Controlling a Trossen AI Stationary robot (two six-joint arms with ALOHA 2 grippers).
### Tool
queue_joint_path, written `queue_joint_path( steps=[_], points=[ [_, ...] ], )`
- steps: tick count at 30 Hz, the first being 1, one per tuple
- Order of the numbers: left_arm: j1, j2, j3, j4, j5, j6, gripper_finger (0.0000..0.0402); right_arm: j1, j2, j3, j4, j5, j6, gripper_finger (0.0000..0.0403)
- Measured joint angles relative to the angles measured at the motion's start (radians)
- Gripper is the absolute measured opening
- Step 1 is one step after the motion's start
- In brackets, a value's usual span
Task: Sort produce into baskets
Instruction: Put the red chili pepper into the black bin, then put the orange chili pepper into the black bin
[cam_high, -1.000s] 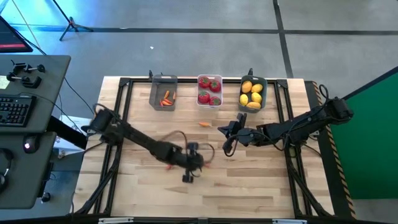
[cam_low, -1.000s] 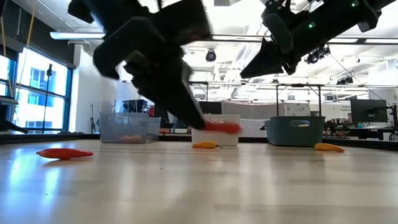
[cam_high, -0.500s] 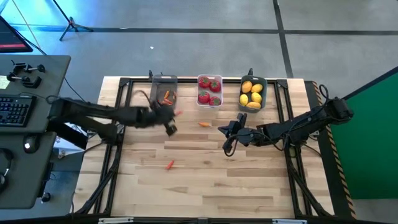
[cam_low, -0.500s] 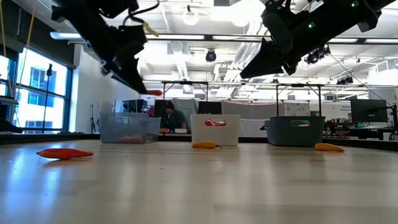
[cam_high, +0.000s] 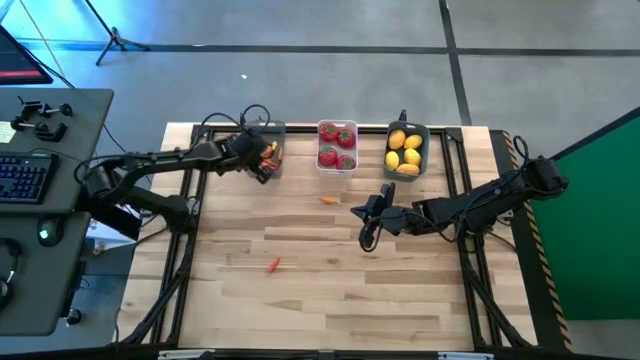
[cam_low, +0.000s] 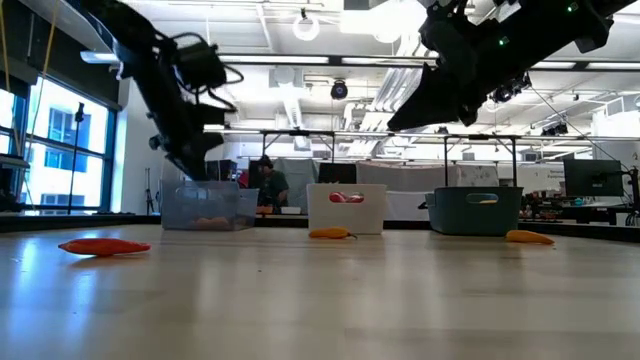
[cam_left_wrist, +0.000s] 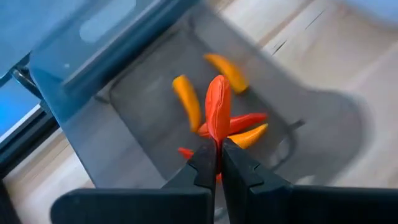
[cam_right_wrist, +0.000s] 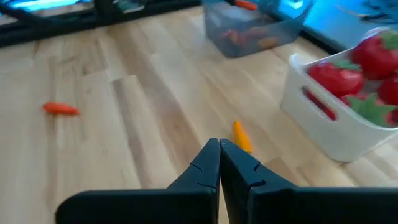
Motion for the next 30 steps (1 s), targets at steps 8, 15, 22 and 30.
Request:
queue_joint_path(
  steps=[8, 15, 22, 30],
  points=[
    [0.028, 0.064, 0.000, 0.050, 0.001, 0.087, 0.0045, -0.022, 0.097, 0.000, 0.031, -0.107, -0.038, 0.0044],
    [-0.021, -0.003, 0.001, 0.106, -0.026, 0.146, 0.0115, -0.123, 0.294, 0.000, 0.181, -0.165, -0.097, 0.0151],
    [-0.112, -0.116, -0.038, 0.232, 0.009, 0.170, 0.0132, -0.250, 0.403, 0.000, 0.351, -0.290, -0.201, 0.0184],
    [-0.180, -0.312, -0.259, 0.554, 0.191, 0.172, 0.0131, -0.330, 0.471, 0.000, 0.371, -0.427, -0.212, 0.0146]
  ],
)
